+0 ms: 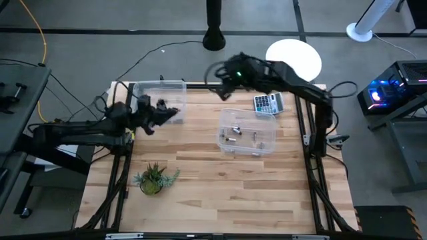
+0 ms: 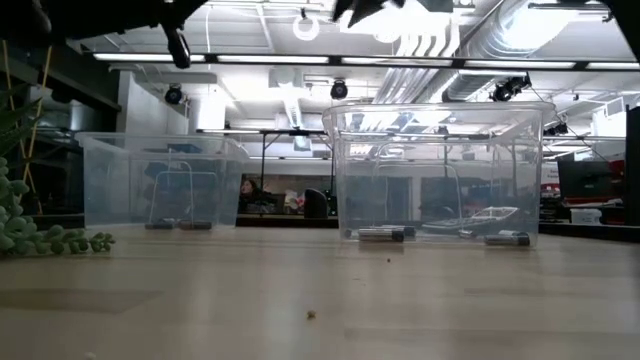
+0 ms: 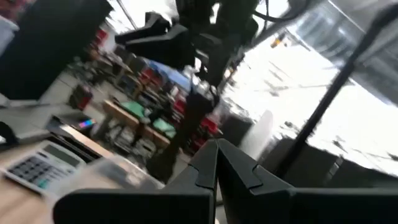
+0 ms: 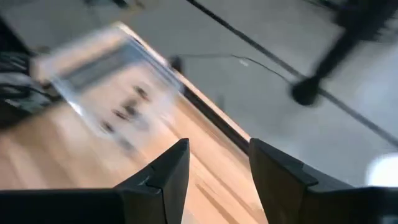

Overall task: Sort batteries
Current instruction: Adjust the bottom transparent bin

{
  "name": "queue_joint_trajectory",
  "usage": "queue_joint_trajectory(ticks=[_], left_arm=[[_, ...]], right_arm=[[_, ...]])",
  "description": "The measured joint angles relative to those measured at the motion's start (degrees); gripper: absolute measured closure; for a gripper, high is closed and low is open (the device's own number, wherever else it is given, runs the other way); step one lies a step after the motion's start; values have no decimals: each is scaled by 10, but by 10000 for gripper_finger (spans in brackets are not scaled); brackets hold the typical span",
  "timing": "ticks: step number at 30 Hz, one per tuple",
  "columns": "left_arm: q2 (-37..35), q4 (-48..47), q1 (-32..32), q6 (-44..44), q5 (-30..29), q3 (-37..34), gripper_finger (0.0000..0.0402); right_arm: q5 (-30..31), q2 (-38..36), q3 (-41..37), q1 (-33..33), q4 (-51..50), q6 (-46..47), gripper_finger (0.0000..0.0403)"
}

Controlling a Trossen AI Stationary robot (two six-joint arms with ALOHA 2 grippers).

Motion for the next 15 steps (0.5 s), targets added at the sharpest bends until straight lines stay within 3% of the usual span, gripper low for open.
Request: queue_joint_trajectory(ticks=[7, 11, 15], left_arm=[[15, 4, -104, 43, -35, -9, 401], [-10, 18, -158, 61, -105, -57, 402], [-54, 53, -173, 65, -131, -112, 401]], right_arm=[[161, -70, -1, 109, -236, 189, 242], [221, -123, -37, 191, -226, 264, 242], [276, -188, -105, 266, -232, 386, 242]])
